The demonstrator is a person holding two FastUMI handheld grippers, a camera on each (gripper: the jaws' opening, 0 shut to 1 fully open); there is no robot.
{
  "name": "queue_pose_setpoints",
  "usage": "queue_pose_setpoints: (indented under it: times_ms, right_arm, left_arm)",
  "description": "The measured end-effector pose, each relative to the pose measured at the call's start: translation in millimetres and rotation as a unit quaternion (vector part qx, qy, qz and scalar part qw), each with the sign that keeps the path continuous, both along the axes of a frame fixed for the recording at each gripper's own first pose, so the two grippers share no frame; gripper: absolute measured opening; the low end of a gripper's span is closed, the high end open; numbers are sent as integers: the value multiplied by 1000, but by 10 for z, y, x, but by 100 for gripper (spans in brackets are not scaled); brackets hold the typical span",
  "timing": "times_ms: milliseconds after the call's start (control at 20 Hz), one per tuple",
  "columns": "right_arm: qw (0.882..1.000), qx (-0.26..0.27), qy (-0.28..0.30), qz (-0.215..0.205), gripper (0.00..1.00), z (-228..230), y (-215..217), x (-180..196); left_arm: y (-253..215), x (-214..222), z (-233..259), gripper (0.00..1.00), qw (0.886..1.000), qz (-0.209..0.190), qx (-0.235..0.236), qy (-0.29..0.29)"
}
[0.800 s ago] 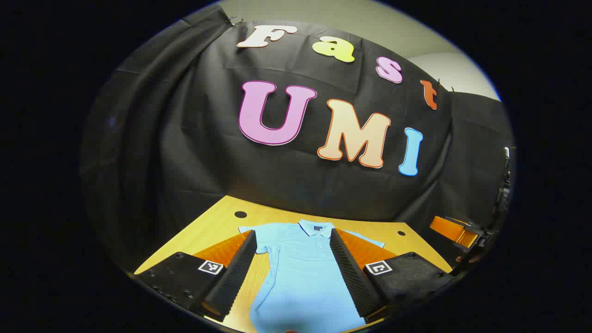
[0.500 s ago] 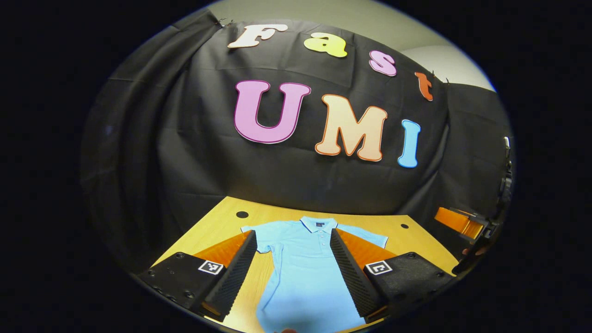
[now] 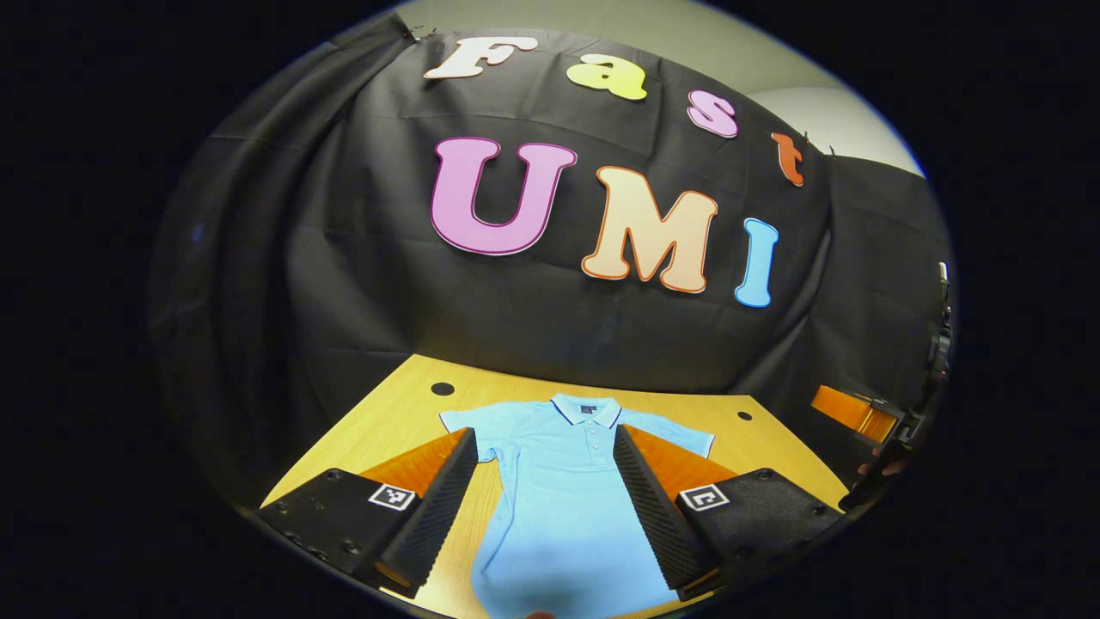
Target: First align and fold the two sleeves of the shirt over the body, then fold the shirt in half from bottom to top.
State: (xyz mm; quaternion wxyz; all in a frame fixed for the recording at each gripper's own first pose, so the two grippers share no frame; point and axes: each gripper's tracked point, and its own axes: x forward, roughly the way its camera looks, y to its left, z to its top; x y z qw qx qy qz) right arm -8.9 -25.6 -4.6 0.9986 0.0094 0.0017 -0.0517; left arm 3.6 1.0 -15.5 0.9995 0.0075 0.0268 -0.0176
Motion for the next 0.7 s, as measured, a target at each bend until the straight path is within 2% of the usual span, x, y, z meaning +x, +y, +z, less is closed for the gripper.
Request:
queue_pose_setpoints:
  times_ms: [250, 350, 450, 500, 550, 700]
  right_arm:
    - [999, 13, 28, -4, 98, -159, -182, 292]
    - [999, 9, 41, -12, 94, -226, -352, 525]
    - [998, 13, 58, -18, 98, -364, -551, 787]
    - [998, 16, 66, -17, 94, -436, -637, 935]
    - [997, 18, 77, -19, 98, -523, -744, 1091]
    - [993, 19, 109, -34, 98, -818, -1069, 1552]
  left_arm:
    - [104, -20, -71, 95, 1000, 15, -5, 10]
    - [122, -14, -75, 95, 1000, 24, -5, 12]
    - [148, -4, -85, 95, 999, 33, -9, 15]
    - [165, -2, -91, 95, 999, 37, -12, 19]
    - [190, 0, -116, 95, 999, 42, -13, 24]
    - [259, 16, -119, 95, 998, 61, -10, 30]
